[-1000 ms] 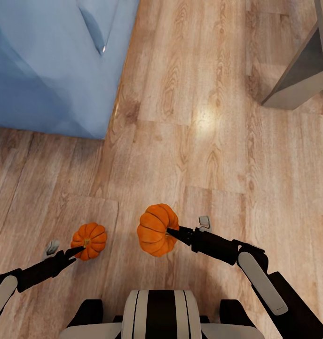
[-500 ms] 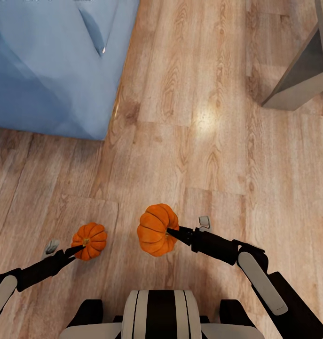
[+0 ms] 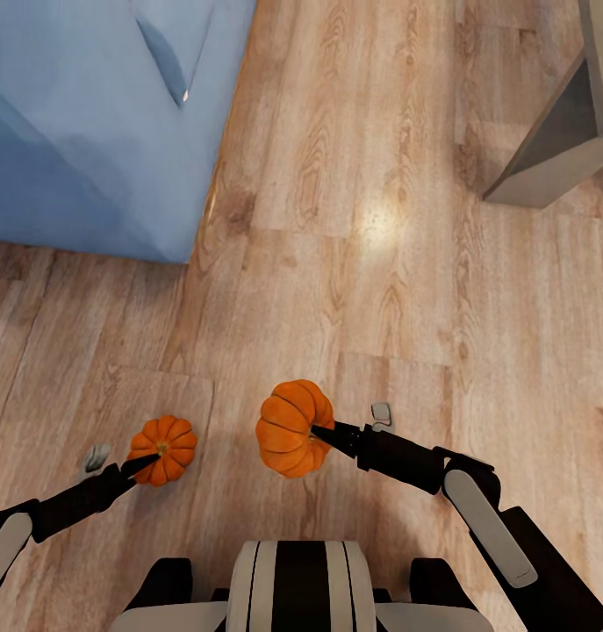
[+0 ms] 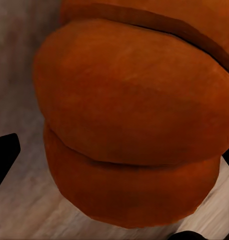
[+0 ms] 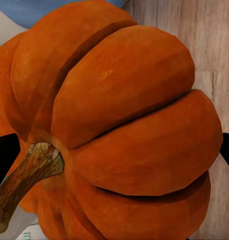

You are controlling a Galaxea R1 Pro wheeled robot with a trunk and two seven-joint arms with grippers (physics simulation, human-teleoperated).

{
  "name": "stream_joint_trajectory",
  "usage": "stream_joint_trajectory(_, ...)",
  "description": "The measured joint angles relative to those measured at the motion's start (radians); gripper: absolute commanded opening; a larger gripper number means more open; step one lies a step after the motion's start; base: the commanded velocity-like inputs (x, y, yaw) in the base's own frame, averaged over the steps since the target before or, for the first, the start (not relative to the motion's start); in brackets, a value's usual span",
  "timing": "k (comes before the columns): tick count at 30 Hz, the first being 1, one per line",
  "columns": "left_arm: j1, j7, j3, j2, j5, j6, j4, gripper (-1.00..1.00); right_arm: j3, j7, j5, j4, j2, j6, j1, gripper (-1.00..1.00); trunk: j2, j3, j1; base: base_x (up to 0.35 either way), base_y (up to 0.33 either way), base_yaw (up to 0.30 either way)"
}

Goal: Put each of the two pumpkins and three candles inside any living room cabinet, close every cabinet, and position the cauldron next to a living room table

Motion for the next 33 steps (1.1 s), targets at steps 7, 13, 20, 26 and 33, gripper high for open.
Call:
stream_joint_trajectory(7, 0.0, -0.002, 0.0, 0.0, -0.001, 0.0, 0.0, -1.0, 0.0, 0.0, 0.0, 0.0, 0.0, 0.0, 0.0, -1.0, 0.0, 0.0, 0.0, 0.0, -0.006, 0.0)
stream_joint_trajectory(13, 0.002, -0.009, 0.0, 0.0, -0.006, -0.016, 0.001, -1.0, 0.0, 0.0, 0.0, 0.0, 0.0, 0.0, 0.0, -1.0, 0.0, 0.0, 0.0, 0.0, 0.0, 0.0)
stream_joint_trajectory(20, 0.002, -0.01, 0.0, 0.0, -0.006, -0.02, 0.001, -1.0, 0.0, 0.0, 0.0, 0.001, 0.0, 0.0, 0.0, -1.0, 0.0, 0.0, 0.0, 0.0, 0.0, 0.0)
stream_joint_trajectory(26, 0.001, -0.011, 0.0, 0.002, -0.006, -0.02, 0.003, -1.0, 0.0, 0.0, 0.0, 0.002, 0.0, 0.0, 0.0, -1.0, 0.0, 0.0, 0.0, 0.0, 0.0, 0.0)
stream_joint_trajectory(33, 0.002, -0.01, 0.001, 0.002, -0.006, -0.02, 0.003, -1.0, 0.0, 0.0, 0.0, 0.002, 0.0, 0.0, 0.0, -1.0, 0.0, 0.0, 0.0, 0.0, 0.0, 0.0)
